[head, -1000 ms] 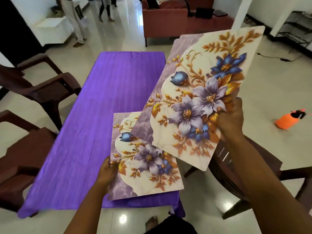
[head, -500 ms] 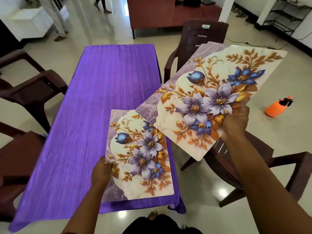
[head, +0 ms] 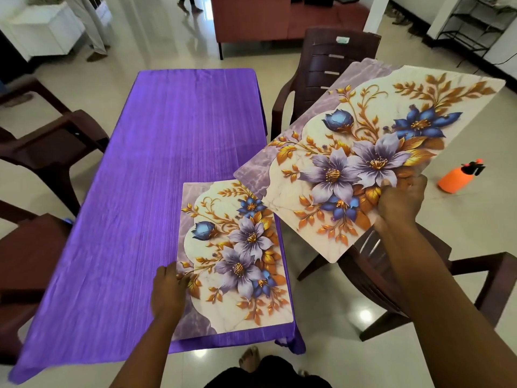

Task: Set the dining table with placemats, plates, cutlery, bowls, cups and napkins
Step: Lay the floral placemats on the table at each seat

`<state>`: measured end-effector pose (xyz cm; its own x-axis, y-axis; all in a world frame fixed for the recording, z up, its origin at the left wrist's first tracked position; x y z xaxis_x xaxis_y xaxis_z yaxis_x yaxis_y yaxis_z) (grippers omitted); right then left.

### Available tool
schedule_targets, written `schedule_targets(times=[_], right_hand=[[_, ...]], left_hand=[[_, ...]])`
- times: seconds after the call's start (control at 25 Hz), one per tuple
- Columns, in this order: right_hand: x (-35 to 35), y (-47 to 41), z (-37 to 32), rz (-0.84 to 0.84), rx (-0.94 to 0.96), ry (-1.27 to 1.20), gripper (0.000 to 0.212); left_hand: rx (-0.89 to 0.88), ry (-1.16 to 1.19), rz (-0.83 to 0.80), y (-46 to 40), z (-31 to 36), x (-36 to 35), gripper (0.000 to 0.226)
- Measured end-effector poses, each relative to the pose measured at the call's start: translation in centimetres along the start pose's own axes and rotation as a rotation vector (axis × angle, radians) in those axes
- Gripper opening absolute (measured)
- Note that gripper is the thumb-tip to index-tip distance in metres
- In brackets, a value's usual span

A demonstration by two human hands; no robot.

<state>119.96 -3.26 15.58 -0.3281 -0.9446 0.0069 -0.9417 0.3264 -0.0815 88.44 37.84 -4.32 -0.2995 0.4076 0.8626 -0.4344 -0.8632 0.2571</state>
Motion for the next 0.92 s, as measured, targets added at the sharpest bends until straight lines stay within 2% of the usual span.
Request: schedule_targets(times=[0.24, 0.36, 0.44, 0.52, 0.6, 0.72, 0.92], right_hand=[[-0.1, 0.2, 0.2, -0.004, 0.001, 0.021, 0.034], [-0.2, 0.4, 0.4, -0.011, -0.008, 0.012, 0.035], [-0.3, 0.5, 0.3, -0.020, -0.007, 0.034, 0.033], [-0.6, 0.6, 0.6, -0.025, -0.004, 0.039, 0.033], [-0.8, 0.9, 0.7, -0.024, -0.008, 0.024, 0.034], [-0.7, 1.0, 0.9, -0.015, -0.011, 0.023, 0.035], [-0.1, 0.8, 0.4, 0.002, 0.006, 0.029, 0.037]], left_hand=[[-0.063, -0.106, 0.010, -0.6, 0.7, 0.1, 0.041], [-0.071, -0.174, 0.078, -0.3, 1.2, 0.3, 0.075], [-0.204, -0.216, 0.048, 0.9, 3.2, -0.6, 0.093], [-0.436, -0.334, -0.071, 3.1, 5.4, -3.4, 0.098], [-0.549, -0.429, -0.142, 5.1, 6.3, -5.9, 0.103], [-0.535, -0.509, -0.173, 6.2, 6.0, -7.3, 0.106], [-0.508, -0.493, -0.180, 4.9, 6.3, -6.9, 0.106]])
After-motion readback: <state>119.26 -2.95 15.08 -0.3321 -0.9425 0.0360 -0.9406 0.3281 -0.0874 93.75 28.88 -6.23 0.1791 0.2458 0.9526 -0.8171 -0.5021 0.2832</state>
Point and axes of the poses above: each hand's wrist, its own y-axis away from the middle knuckle, its own x-axis out of the back of the hand, z = x × y, the point moved 8 cm from there along -y, towards the middle knuckle, and after that the axes turned 12 degrees about x, right-handed, at the moved point
